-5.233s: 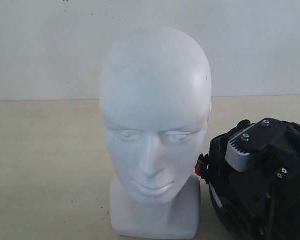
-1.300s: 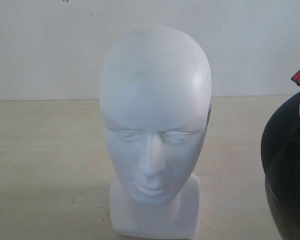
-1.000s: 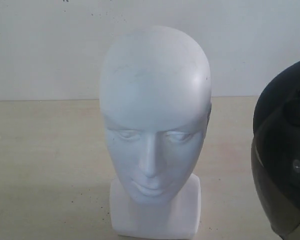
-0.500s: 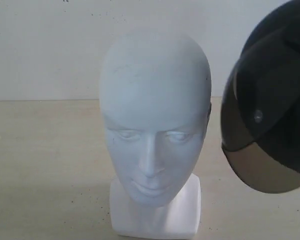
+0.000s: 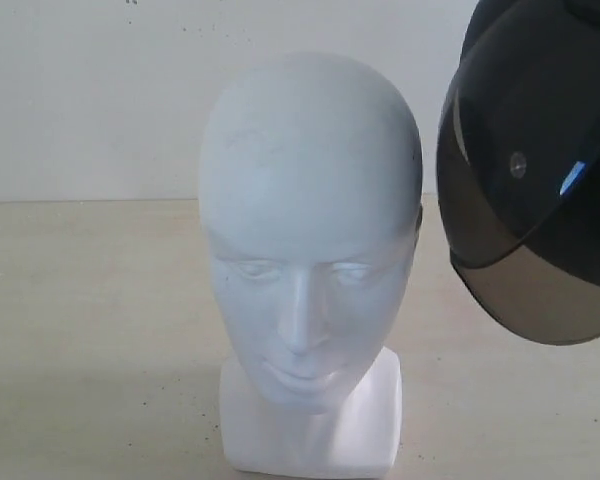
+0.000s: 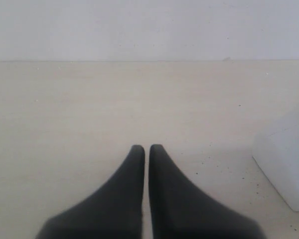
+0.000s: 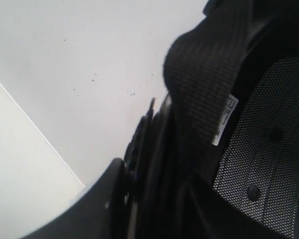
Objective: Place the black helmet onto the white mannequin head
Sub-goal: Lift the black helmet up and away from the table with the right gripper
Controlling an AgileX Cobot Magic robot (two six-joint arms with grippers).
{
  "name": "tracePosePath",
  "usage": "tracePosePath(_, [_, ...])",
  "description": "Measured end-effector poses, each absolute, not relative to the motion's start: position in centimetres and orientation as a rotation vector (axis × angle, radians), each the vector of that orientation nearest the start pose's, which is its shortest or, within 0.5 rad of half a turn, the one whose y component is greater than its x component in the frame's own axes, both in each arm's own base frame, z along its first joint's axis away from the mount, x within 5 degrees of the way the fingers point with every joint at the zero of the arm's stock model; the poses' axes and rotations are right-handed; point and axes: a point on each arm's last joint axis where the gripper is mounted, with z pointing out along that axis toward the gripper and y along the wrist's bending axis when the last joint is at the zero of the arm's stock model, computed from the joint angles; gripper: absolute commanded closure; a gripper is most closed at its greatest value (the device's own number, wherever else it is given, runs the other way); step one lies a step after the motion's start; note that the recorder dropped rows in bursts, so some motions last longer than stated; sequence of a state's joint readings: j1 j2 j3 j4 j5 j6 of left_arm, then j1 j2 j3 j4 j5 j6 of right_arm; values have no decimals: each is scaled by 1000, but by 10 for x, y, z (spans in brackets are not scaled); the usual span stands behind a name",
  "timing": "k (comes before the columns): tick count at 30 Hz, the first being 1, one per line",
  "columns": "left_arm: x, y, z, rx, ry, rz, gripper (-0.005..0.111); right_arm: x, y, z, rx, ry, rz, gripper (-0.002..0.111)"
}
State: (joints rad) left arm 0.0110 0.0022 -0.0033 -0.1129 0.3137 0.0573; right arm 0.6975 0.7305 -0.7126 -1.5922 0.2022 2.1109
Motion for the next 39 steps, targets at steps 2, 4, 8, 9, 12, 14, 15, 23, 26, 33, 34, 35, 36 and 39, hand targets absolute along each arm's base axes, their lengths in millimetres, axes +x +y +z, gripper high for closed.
tracePosePath(2, [54, -3, 186, -30, 1794, -59, 102, 127, 82, 393, 33, 1529, 821, 108])
tracePosePath(4, [54, -3, 186, -30, 1794, -59, 102, 124, 79, 401, 39, 1498, 832, 108])
tracePosePath(8, [54, -3, 186, -30, 1794, -59, 102, 118, 73, 418, 56, 1436, 848, 108])
tracePosePath(9, [54, -3, 186, -30, 1794, -59, 102, 117, 71, 422, 58, 1422, 854, 108])
tracePosePath(12, [54, -3, 186, -30, 1794, -59, 102, 110, 67, 438, 88, 1376, 910, 108])
tracePosePath(14, [54, -3, 186, -30, 1794, -59, 102, 106, 66, 448, 88, 1350, 955, 108])
tracePosePath(15, [54, -3, 186, -30, 1794, -59, 102, 103, 66, 458, 74, 1324, 990, 108])
tracePosePath(23, [54, -3, 186, -30, 1794, -59, 102, 81, 73, 510, 30, 1205, 1366, 108])
tracePosePath(26, [54, -3, 186, -30, 1794, -59, 102, 86, 89, 520, -39, 1185, 1477, 108])
tracePosePath(33, [54, -3, 186, -30, 1794, -59, 102, 99, 116, 527, -187, 998, 1622, 108])
tracePosePath(34, [54, -3, 186, -30, 1794, -59, 102, 101, 120, 528, -198, 953, 1663, 108])
tracePosePath(35, [54, -3, 186, -30, 1794, -59, 102, 104, 123, 528, -207, 908, 1705, 108])
tracePosePath(36, [54, -3, 186, -30, 1794, -59, 102, 106, 126, 529, -214, 876, 1736, 108])
tracePosePath(39, [54, -3, 186, -30, 1794, -59, 102, 115, 137, 526, -248, 787, 1817, 108])
